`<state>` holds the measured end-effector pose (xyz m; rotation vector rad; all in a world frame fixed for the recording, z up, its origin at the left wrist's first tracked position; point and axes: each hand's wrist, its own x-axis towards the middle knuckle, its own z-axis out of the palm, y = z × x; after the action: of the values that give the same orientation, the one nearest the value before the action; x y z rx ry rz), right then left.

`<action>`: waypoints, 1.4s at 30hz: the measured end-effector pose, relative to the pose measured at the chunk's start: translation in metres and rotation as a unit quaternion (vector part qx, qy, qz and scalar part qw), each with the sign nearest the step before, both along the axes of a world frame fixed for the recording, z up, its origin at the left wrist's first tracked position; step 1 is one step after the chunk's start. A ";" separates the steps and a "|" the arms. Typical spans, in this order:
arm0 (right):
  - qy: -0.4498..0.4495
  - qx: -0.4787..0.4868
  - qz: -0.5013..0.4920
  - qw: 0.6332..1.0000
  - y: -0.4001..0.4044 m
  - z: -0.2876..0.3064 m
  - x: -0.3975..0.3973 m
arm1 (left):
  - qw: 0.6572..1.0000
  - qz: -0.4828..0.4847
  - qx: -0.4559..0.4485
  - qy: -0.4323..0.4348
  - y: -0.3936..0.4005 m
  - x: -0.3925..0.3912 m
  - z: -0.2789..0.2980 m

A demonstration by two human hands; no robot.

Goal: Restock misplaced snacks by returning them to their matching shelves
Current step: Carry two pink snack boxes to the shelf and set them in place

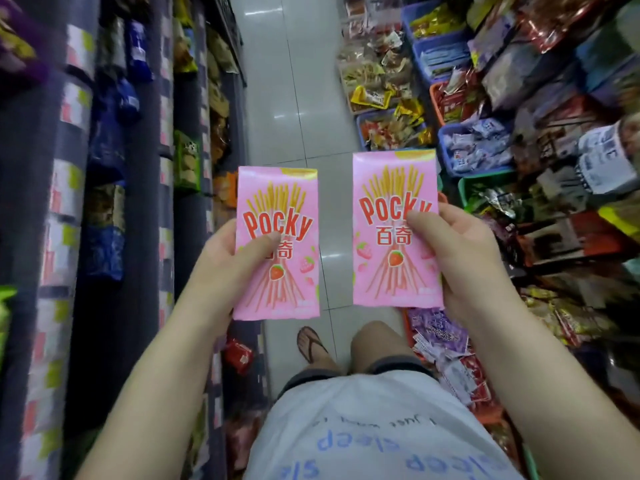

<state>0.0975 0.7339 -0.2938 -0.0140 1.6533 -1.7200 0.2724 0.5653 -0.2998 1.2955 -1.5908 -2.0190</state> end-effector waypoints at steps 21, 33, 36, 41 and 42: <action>-0.001 0.021 0.069 0.997 -0.312 0.007 -0.315 | 0.999 0.038 0.011 0.020 -0.293 -0.306 0.007; 0.007 0.016 0.152 0.988 -0.586 0.014 -0.439 | 0.996 0.090 0.001 0.015 -0.540 -0.411 0.020; 0.016 0.004 0.175 0.984 -0.646 0.021 -0.464 | 0.995 0.103 -0.003 0.015 -0.590 -0.432 0.030; 0.022 -0.002 0.246 0.969 -0.748 0.022 -0.517 | 0.984 0.174 -0.014 0.037 -0.661 -0.475 0.032; 0.023 -0.009 0.264 0.964 -0.770 0.023 -0.528 | 0.980 0.194 -0.015 0.039 -0.675 -0.484 0.032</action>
<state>-0.4303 -0.0362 -0.2707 -0.4653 1.4924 -1.3293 -0.2119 -0.1099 -0.2674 1.3701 -1.2157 -1.7731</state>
